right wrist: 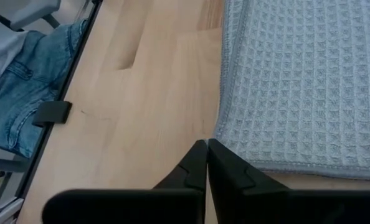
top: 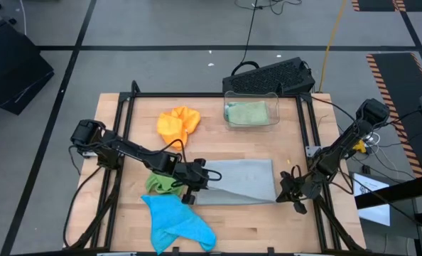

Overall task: Fold microfiber towels
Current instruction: Fold the gray microfiber towel

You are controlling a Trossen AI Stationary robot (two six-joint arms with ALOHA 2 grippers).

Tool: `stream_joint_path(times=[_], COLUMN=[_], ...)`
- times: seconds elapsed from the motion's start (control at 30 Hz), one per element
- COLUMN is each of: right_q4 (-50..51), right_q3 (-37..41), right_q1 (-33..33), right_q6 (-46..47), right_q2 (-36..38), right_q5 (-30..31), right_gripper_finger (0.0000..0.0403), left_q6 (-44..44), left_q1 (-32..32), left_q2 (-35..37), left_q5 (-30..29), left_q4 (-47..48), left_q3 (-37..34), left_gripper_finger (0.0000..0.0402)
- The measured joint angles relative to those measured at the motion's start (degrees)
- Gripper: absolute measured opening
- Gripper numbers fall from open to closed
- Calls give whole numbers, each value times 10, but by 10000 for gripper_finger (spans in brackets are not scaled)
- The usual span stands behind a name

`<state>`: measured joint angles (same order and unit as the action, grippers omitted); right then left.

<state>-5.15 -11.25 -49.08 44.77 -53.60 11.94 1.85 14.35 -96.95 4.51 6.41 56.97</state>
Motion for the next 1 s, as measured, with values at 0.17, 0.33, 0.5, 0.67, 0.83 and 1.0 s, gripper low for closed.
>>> stream_joint_path(times=[0.17,0.33,0.5,0.67,0.83,1.0], right_q4=[2,2,2,0,-2,-8], right_q3=[0,0,0,0,0,-1], right_q1=[0,0,0,0,0,1], right_q6=[15,17,25,28,44,36], right_q2=[0,0,0,0,0,10], right_q5=[0,6,17,20,31,59], right_gripper_finger=[15,17,17,18,18,18], left_q6=[4,18,27,53,73,79], left_q1=[1,2,7,9,49,82], left_q2=[0,0,0,0,0,1], left_q5=[0,0,0,2,-29,-176], left_q4=[0,0,0,5,39,43], left_q3=[0,0,0,0,0,0], left_gripper_finger=[12,39,54,66,87,107])
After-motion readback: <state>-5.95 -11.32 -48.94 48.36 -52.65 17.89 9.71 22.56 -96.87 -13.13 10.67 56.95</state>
